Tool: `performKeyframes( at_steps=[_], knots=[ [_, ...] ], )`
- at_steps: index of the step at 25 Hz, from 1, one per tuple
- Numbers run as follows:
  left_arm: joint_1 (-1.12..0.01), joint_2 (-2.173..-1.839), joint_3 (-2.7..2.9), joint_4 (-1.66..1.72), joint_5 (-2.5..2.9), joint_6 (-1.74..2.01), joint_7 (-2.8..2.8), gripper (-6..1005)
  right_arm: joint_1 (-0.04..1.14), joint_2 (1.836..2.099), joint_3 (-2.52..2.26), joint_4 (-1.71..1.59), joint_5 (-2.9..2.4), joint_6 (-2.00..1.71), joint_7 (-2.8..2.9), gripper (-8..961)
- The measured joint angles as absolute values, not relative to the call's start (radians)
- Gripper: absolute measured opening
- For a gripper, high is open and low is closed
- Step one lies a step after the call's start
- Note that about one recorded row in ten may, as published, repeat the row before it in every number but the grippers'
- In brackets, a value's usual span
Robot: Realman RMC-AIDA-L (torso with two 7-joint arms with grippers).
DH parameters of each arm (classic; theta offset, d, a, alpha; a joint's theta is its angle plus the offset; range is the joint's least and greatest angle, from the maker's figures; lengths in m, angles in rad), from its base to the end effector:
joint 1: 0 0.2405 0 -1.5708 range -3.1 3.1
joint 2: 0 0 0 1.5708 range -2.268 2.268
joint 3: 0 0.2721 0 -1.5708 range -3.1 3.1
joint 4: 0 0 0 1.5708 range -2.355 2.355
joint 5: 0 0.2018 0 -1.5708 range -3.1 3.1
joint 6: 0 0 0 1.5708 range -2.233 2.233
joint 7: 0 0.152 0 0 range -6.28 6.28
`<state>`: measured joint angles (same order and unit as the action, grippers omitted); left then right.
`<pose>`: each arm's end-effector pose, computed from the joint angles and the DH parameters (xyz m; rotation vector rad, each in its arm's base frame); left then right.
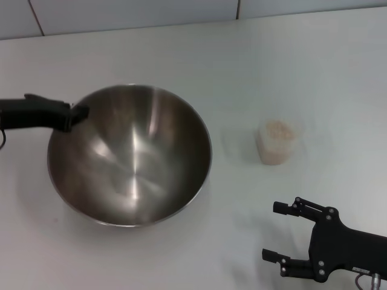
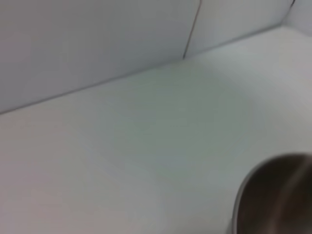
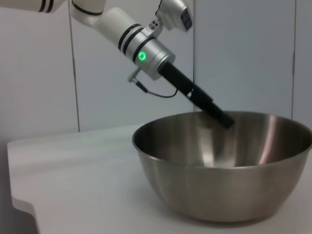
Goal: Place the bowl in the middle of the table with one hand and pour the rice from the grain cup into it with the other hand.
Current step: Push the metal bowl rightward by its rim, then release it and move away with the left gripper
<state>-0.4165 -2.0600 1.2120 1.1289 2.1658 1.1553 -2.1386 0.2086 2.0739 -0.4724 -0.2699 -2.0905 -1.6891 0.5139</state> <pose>-0.2581 0.3678 -0.0051 -2.4898 -0.9196 -0.1400 0.3424 0.1809 -0.0561 -2.5875 0.2936 0.8058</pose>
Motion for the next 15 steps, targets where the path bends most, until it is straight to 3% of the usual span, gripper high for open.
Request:
performKeyframes(
  at_steps=[1, 4, 6, 15],
  knots=[
    [-0.482, -2.060, 1.093, 1.080, 2.146, 1.235, -2.106, 53, 0.209, 2.074, -0.472, -0.270, -2.091, -1.689, 0.514, 825],
    [-0.504, -2.060, 1.062, 1.061, 2.143, 1.257, -2.094, 42, 0.210, 2.074, -0.472, -0.270, -2.091, -1.689, 0.514, 825],
    [-0.590, -2.056, 0.982, 0.978, 2.140, 1.306, -2.052, 42, 0.210, 2.074, -0.473, -0.270, -2.091, -1.689, 0.514, 825],
    [-0.724, -2.062, 0.988, 0.845, 2.173, 1.230, -2.023, 41, 0.212, 2.074, -0.474, -0.270, -2.091, -1.694, 0.514, 826]
  ],
)
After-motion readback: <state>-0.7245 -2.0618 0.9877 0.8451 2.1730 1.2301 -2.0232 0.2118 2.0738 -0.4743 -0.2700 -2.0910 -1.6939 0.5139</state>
